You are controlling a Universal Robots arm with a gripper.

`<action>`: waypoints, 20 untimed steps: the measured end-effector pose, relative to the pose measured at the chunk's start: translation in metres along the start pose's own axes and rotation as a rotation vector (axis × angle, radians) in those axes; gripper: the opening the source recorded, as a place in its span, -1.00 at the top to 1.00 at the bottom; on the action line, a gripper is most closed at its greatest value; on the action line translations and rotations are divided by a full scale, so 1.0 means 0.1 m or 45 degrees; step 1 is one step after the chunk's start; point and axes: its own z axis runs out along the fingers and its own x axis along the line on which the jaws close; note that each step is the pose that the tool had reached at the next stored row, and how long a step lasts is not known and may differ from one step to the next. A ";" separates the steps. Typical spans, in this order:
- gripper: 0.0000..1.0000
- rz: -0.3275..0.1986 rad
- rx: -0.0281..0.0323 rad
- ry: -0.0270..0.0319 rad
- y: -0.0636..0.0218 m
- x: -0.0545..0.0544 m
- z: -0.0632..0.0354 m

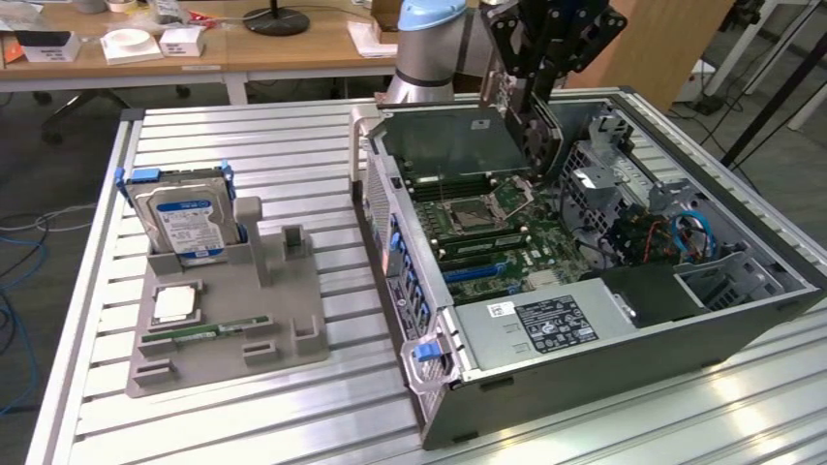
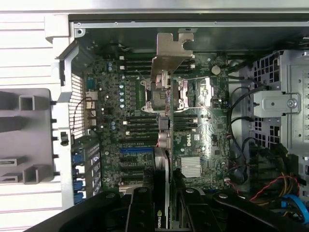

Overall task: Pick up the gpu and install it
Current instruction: 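Pick up the gpu and move the gpu toward the slot, then insert the gpu into the slot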

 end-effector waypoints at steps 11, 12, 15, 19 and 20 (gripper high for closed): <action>0.47 -0.002 -0.0001 0.0000 0.003 -0.04 0.002; 0.47 -0.002 0.0000 0.0000 0.002 -0.04 0.002; 0.47 -0.002 -0.0001 0.0000 0.002 -0.04 0.002; 0.47 -0.002 0.0000 0.0001 0.003 -0.04 0.002; 0.47 -0.002 0.0000 0.0001 0.003 -0.04 0.002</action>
